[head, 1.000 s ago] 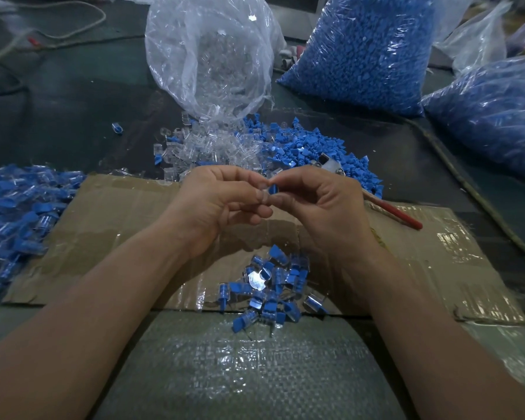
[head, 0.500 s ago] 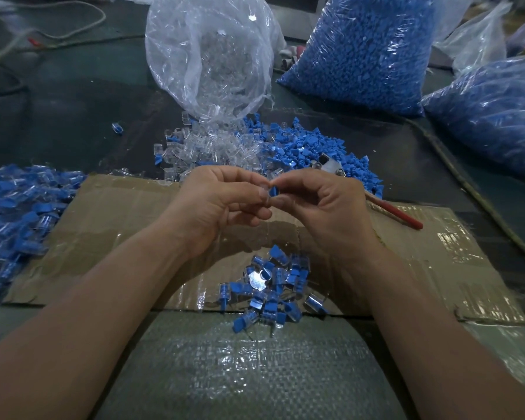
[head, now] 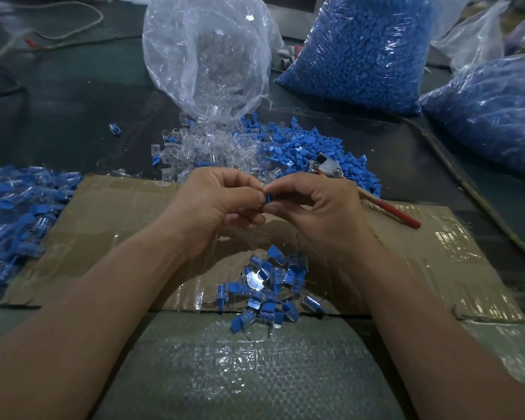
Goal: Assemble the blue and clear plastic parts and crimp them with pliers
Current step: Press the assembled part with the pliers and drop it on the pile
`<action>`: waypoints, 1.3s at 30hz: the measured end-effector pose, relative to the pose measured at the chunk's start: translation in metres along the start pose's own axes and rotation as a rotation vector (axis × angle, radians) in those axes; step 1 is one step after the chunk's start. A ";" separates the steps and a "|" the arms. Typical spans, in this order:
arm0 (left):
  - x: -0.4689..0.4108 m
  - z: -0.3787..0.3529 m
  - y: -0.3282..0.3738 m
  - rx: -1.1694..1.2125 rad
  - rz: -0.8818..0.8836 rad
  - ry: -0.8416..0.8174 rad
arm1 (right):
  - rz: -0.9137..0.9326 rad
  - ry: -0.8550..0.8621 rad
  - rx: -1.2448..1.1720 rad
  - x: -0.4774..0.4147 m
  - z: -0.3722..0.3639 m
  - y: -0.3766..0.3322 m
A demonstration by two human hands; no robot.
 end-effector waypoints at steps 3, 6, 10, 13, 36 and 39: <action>0.000 0.000 -0.001 0.053 0.002 0.010 | -0.168 -0.031 0.036 0.000 0.003 0.003; -0.002 0.001 -0.001 0.062 0.002 0.026 | -0.349 0.005 0.201 0.002 0.019 0.015; -0.004 0.004 -0.001 0.046 -0.009 0.033 | -0.510 0.030 0.424 0.006 0.049 0.035; -0.004 0.005 -0.002 0.062 -0.007 0.023 | -0.677 -0.098 0.460 0.012 0.059 0.047; -0.004 0.005 -0.001 0.109 -0.089 0.049 | -0.519 -0.128 0.648 0.008 0.055 0.039; -0.005 0.007 0.000 0.132 -0.132 0.104 | -0.396 -0.082 0.650 0.006 0.051 0.032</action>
Point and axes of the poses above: each hand's wrist, its own x-axis away from the middle knuckle, its own z-axis out of the back of the hand, y = z × x, the point moved 2 cm from there along -x, towards the middle knuckle, and after that the axes turned 13 degrees about z, right-handed, at the moved point
